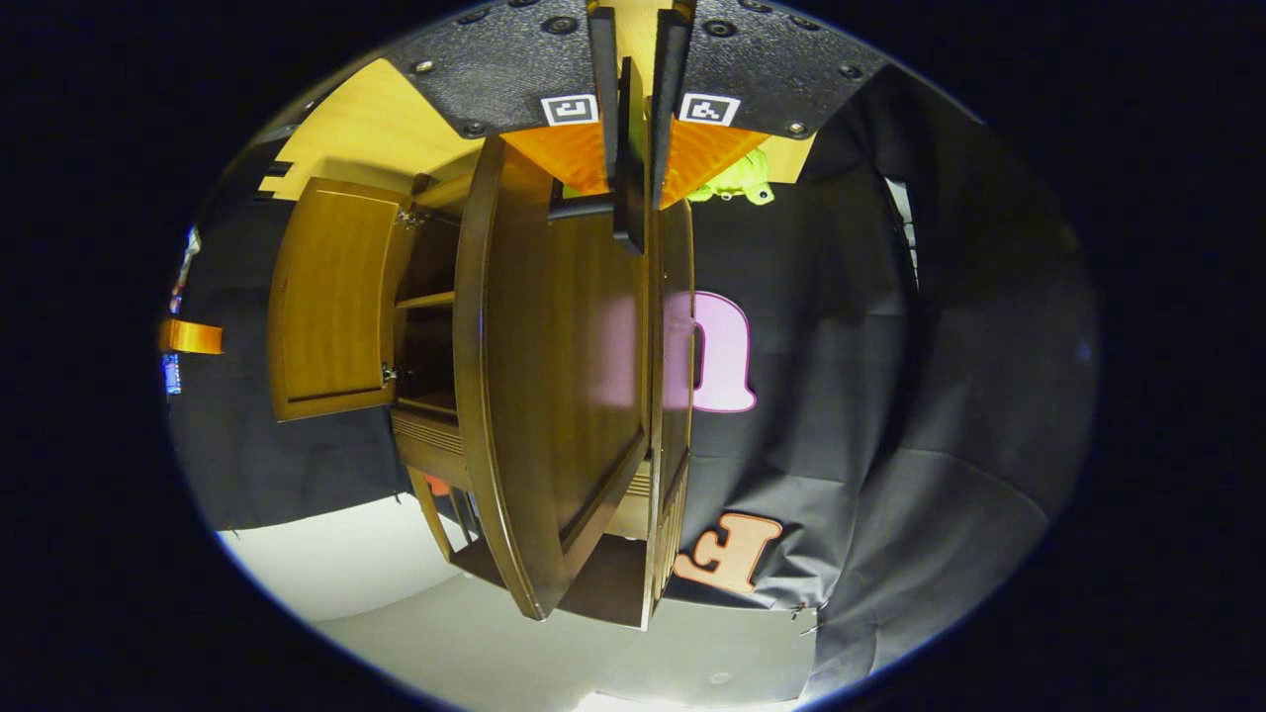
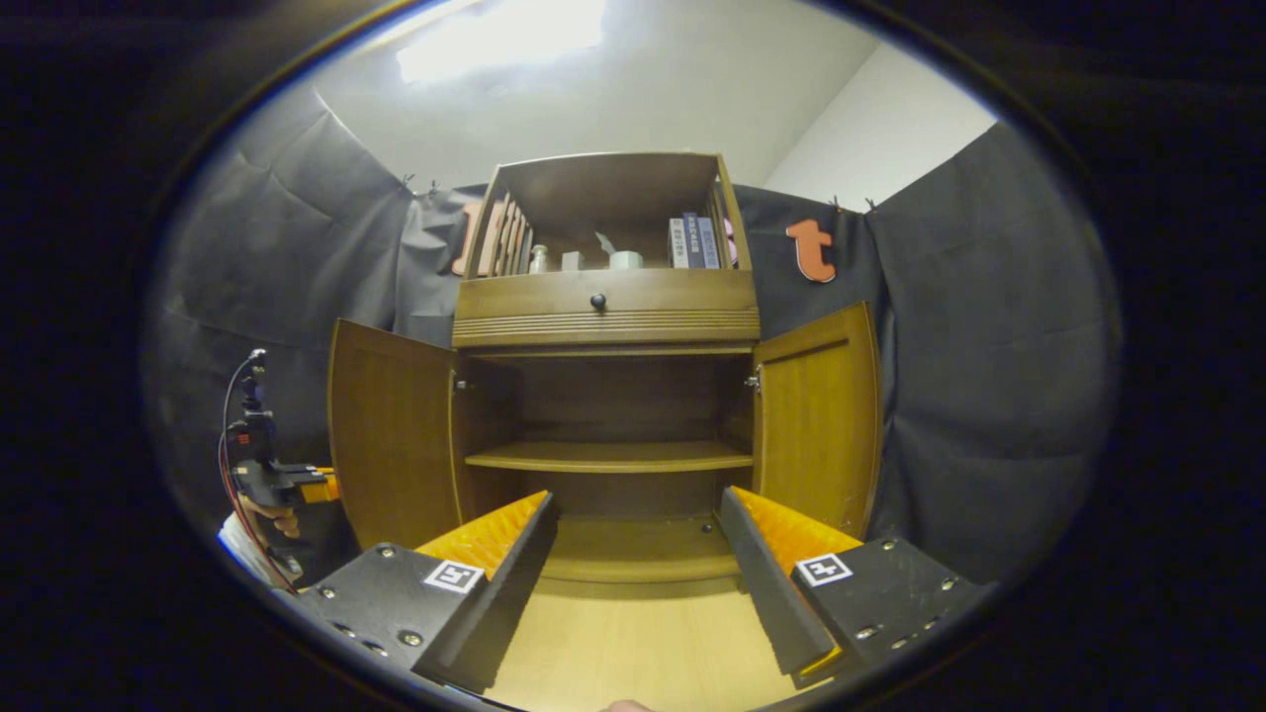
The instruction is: Open the right door of the double-door shoe cabinet with the right hand, and open the left door with the left hand.
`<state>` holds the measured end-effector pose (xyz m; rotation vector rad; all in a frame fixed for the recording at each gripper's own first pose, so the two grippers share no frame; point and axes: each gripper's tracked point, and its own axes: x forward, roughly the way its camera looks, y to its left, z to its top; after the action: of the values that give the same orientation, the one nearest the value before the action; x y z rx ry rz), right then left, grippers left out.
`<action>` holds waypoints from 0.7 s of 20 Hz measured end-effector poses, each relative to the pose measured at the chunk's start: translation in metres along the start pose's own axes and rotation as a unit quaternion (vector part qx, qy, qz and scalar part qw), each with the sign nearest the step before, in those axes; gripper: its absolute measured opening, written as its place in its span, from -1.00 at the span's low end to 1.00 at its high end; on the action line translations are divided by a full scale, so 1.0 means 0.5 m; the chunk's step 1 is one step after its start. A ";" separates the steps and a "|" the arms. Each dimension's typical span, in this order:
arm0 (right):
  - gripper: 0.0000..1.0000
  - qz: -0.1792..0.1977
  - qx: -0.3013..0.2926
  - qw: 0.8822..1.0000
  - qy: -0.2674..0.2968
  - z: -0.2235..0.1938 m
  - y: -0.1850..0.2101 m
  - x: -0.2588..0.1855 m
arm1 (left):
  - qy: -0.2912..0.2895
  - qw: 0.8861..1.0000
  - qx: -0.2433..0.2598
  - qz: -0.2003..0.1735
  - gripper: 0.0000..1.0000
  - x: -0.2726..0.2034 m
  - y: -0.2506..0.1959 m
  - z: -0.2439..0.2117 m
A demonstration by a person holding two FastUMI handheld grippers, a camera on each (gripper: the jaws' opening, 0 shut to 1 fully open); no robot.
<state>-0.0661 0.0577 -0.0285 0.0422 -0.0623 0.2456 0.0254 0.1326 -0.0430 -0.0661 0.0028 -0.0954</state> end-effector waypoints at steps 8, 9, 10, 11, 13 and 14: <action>0.98 -0.003 -0.006 1.000 -0.001 0.001 0.002 -0.004 | 0.004 1.000 -0.001 0.017 -0.47 -0.024 0.006 0.004; 0.98 -0.003 -0.006 1.000 -0.001 0.000 -0.001 -0.006 | -0.005 1.000 -0.002 0.025 -0.48 -0.033 0.008 0.013; 0.98 -0.004 -0.005 1.000 -0.002 0.000 -0.004 -0.007 | -0.006 0.999 -0.003 0.034 -0.43 -0.039 0.011 0.018; 0.98 -0.004 -0.004 1.000 -0.001 0.027 0.000 -0.018 | 0.002 0.999 -0.003 0.044 -0.28 -0.051 0.012 0.012; 0.98 -0.005 -0.002 1.000 0.002 0.022 -0.005 -0.017 | 0.007 0.998 -0.005 0.062 -0.07 -0.064 0.013 0.008; 0.98 -0.007 -0.002 1.000 0.004 0.019 -0.009 -0.017 | 0.007 0.997 -0.007 0.074 -0.01 -0.072 0.018 0.010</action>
<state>-0.0735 0.0507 -0.0198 0.0383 -0.0546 0.2325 -0.0095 0.1453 -0.0386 -0.0794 0.0228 0.0532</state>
